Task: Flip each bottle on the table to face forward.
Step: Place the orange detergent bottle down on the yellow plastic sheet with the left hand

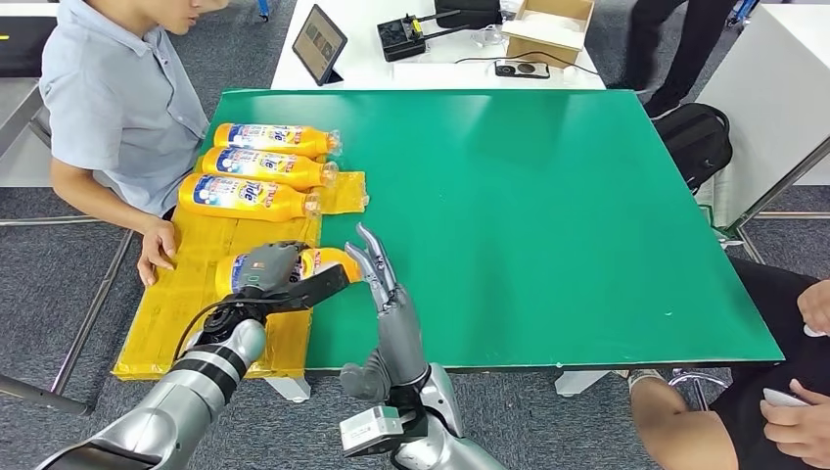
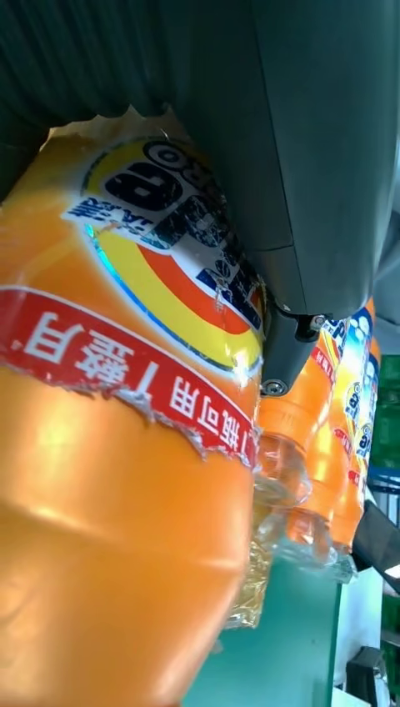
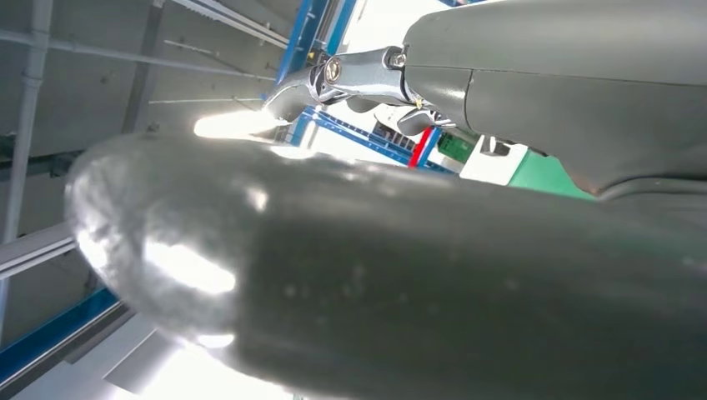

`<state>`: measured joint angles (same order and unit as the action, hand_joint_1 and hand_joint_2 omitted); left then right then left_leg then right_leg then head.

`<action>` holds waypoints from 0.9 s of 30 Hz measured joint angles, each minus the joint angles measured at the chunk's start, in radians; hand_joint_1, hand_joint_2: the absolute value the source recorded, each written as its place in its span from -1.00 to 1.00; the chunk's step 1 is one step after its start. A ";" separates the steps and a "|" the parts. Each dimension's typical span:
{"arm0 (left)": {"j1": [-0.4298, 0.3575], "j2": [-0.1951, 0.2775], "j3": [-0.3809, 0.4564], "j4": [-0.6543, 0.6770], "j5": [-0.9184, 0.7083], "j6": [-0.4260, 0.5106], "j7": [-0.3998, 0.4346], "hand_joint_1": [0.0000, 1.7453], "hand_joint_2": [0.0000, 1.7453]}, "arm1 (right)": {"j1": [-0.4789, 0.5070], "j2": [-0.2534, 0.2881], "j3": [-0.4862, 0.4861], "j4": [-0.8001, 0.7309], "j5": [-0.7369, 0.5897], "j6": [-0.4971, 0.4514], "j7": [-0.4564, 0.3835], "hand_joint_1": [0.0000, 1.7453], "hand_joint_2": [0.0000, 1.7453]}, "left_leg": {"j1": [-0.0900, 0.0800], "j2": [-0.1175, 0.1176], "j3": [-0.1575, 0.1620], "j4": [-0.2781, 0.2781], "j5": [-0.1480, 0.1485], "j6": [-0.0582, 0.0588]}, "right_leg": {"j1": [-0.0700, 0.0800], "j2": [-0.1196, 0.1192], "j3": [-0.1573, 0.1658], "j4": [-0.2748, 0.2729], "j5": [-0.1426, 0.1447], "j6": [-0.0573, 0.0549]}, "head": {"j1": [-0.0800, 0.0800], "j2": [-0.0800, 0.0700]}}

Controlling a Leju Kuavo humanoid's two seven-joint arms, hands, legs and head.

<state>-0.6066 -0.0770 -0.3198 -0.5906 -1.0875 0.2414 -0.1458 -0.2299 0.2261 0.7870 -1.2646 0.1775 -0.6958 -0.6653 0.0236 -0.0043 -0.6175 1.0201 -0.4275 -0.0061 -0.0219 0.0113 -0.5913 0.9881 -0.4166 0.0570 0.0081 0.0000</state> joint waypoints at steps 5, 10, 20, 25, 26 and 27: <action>-0.005 -0.006 -0.006 0.026 0.035 -0.066 -0.046 -1.00 1.00 | -0.003 -0.002 0.000 0.000 -0.006 0.000 0.000 -1.00 -1.00 | 0.000 0.000 0.000 0.000 0.000 0.000 | 0.000 0.000 0.000 0.000 0.000 0.000 | 0.000 0.000; -0.003 -0.011 -0.005 0.031 0.076 -0.109 -0.094 -1.00 1.00 | -0.006 -0.008 0.001 0.001 -0.008 0.000 0.000 -1.00 -1.00 | 0.000 -0.003 0.000 0.000 0.000 0.000 | 0.000 -0.002 0.002 0.000 -0.001 0.000 | 0.000 0.000; 0.052 -0.048 0.075 -0.066 0.453 -0.411 -0.285 -1.00 1.00 | -0.018 -0.017 0.017 0.007 -0.012 0.000 0.000 -1.00 -1.00 | 0.000 -0.005 0.003 0.000 0.001 0.001 | 0.000 -0.005 0.006 0.000 0.000 0.000 | 0.000 0.000; 0.136 -0.075 0.109 -0.200 0.553 -0.334 -0.348 -1.00 1.00 | -0.020 -0.018 0.018 0.009 0.012 0.000 0.000 -1.00 -1.00 | 0.000 -0.004 0.001 0.000 0.002 0.001 | 0.000 -0.005 0.002 0.000 0.000 0.000 | 0.000 0.000; 0.152 -0.080 0.111 -0.234 0.579 -0.316 -0.352 -1.00 1.00 | -0.018 -0.017 0.014 0.007 0.036 0.000 0.000 -1.00 -1.00 | 0.000 -0.004 0.000 0.000 0.002 0.001 | 0.000 -0.005 0.002 0.000 0.000 0.000 | 0.000 0.000; 0.167 -0.087 0.112 -0.271 0.617 -0.304 -0.352 -1.00 1.00 | -0.013 -0.015 0.005 0.001 0.066 0.000 0.000 -1.00 -1.00 | 0.000 -0.004 -0.001 0.000 0.002 0.001 | 0.000 -0.005 0.001 0.000 0.000 0.000 | 0.000 0.000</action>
<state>-0.4397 -0.1639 -0.2078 -0.8616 -0.4707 -0.0628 -0.4979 -0.2426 0.2112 0.7920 -1.2636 0.2435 -0.6959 -0.6653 0.0234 -0.0084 -0.6183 1.0202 -0.4260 -0.0052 -0.0220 0.0065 -0.5904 0.9879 -0.4166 0.0571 0.0082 0.0000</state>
